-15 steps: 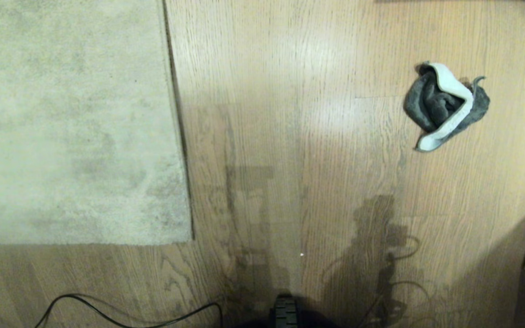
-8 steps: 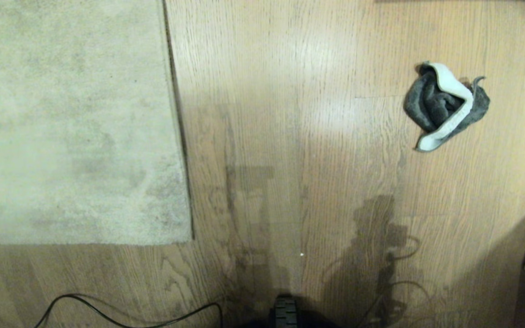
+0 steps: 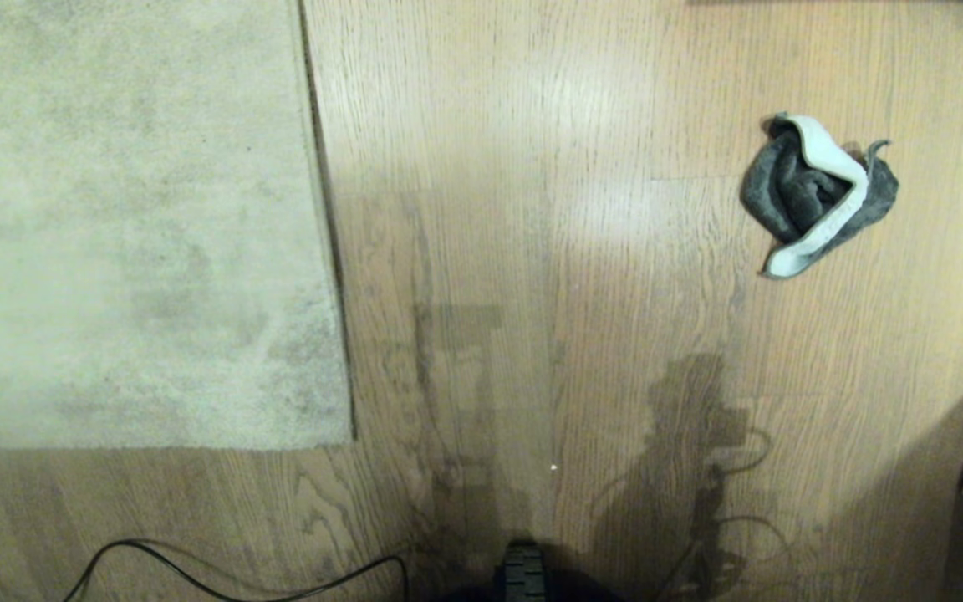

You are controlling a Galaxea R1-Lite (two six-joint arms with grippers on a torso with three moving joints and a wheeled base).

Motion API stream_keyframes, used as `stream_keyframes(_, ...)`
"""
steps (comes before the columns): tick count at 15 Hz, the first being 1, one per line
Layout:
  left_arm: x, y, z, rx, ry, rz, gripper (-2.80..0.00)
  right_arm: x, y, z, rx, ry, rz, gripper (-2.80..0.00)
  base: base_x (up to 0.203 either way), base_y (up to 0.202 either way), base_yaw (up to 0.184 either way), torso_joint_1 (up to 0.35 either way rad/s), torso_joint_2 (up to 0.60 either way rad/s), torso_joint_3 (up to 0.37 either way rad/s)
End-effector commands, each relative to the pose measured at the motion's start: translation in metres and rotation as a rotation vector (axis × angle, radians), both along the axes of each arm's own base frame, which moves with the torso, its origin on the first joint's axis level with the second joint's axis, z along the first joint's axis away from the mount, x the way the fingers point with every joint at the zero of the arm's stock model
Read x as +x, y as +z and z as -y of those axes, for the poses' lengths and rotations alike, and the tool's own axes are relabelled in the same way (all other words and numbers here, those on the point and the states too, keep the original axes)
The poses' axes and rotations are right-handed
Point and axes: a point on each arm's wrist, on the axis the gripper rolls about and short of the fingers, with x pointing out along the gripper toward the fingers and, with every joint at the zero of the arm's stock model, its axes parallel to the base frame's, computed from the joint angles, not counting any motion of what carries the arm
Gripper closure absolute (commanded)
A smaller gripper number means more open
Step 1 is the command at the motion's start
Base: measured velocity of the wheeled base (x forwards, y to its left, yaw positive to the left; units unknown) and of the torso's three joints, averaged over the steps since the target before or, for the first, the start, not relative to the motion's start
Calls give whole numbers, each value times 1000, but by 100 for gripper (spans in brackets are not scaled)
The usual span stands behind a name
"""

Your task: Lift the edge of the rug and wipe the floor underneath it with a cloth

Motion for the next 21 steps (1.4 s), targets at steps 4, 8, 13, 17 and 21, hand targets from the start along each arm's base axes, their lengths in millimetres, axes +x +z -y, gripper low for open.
stream_keyframes(4, 0, 0, 0, -1, 0, -1, 0, 0, 0, 0, 0, 0, -5, 0, 0, 0, 0, 0, 0, 0)
stream_keyframes(8, 0, 0, 0, -1, 0, -1, 0, 0, 0, 0, 0, 0, -5, 0, 0, 0, 0, 0, 0, 0)
stream_keyframes(13, 0, 0, 0, -1, 1, -1, 0, 0, 0, 0, 0, 0, -5, 0, 0, 0, 0, 0, 0, 0)
stream_keyframes(17, 0, 0, 0, -1, 0, -1, 0, 0, 0, 0, 0, 0, -5, 0, 0, 0, 0, 0, 0, 0)
stream_keyframes(21, 0, 0, 0, -24, 11, 0, 0, 0, 0, 0, 0, 0, -5, 0, 0, 0, 0, 0, 0, 0)
